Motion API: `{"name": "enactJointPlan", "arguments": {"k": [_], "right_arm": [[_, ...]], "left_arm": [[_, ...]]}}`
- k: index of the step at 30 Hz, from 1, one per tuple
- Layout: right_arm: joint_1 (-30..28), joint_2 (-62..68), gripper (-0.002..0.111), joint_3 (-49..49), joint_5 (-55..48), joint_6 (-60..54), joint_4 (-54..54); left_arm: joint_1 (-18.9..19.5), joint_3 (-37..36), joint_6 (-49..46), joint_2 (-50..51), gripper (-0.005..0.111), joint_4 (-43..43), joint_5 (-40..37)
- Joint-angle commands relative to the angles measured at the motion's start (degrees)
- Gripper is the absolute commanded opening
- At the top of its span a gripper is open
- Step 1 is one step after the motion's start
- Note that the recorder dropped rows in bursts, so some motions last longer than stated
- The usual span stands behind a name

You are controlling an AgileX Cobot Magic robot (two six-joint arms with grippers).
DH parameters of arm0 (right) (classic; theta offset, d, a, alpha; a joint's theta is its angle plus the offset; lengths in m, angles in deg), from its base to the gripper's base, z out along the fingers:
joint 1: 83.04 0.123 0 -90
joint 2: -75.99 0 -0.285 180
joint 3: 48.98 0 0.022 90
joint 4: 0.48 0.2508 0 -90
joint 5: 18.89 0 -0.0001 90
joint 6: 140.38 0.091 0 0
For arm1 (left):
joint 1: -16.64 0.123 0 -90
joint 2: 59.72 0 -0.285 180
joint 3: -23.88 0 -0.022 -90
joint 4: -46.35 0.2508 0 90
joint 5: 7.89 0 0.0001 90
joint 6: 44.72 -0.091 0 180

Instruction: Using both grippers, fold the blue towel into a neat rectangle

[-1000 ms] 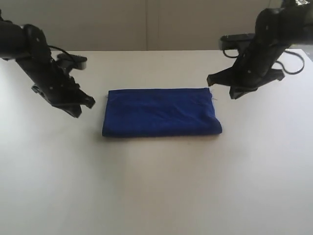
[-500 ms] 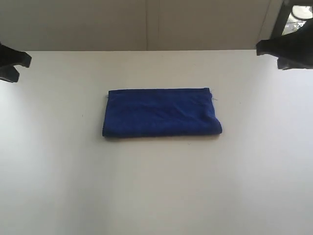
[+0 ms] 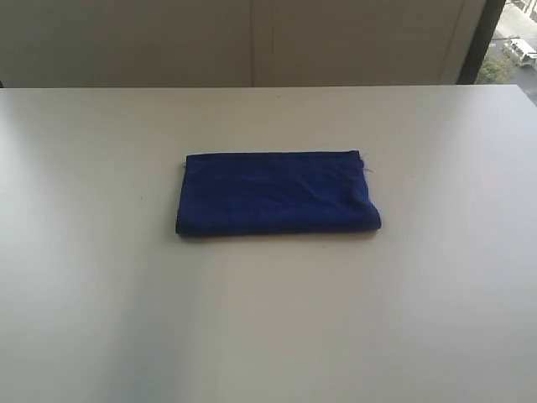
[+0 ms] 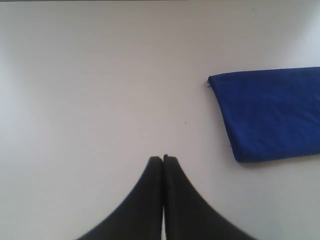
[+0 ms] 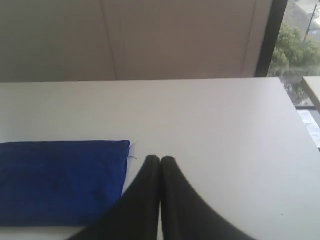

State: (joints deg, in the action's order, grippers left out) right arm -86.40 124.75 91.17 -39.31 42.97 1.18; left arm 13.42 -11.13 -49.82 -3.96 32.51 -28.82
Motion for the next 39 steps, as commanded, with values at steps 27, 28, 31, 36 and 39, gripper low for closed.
{"name": "enactJointPlan", "arguments": {"k": [27, 28, 31, 36, 39], "right_arm": [[-0.5, -32.5, 0.0, -18.7, 3.7, -6.0, 0.0], [-0.5, -33.4, 0.0, -19.0, 3.3, -6.2, -0.2], [-0.5, -34.9, 0.0, -19.0, 2.5, -6.2, -0.2], [-0.5, -34.9, 0.0, -19.0, 2.5, -6.2, -0.2], [-0.5, -34.9, 0.0, -19.0, 2.5, -6.2, -0.2]], "left_arm": [[0.2, -21.8, -6.3, -33.8, 0.0, -1.1, 3.6], [0.2, -22.1, -6.3, -34.0, 0.0, -1.1, 1.7], [0.2, -22.2, -6.3, -34.0, 0.0, -1.1, -2.3], [0.2, -22.2, -6.3, -34.0, 0.0, -1.1, -2.3], [0.2, -22.2, -6.3, -34.0, 0.0, -1.1, -2.3]]}}
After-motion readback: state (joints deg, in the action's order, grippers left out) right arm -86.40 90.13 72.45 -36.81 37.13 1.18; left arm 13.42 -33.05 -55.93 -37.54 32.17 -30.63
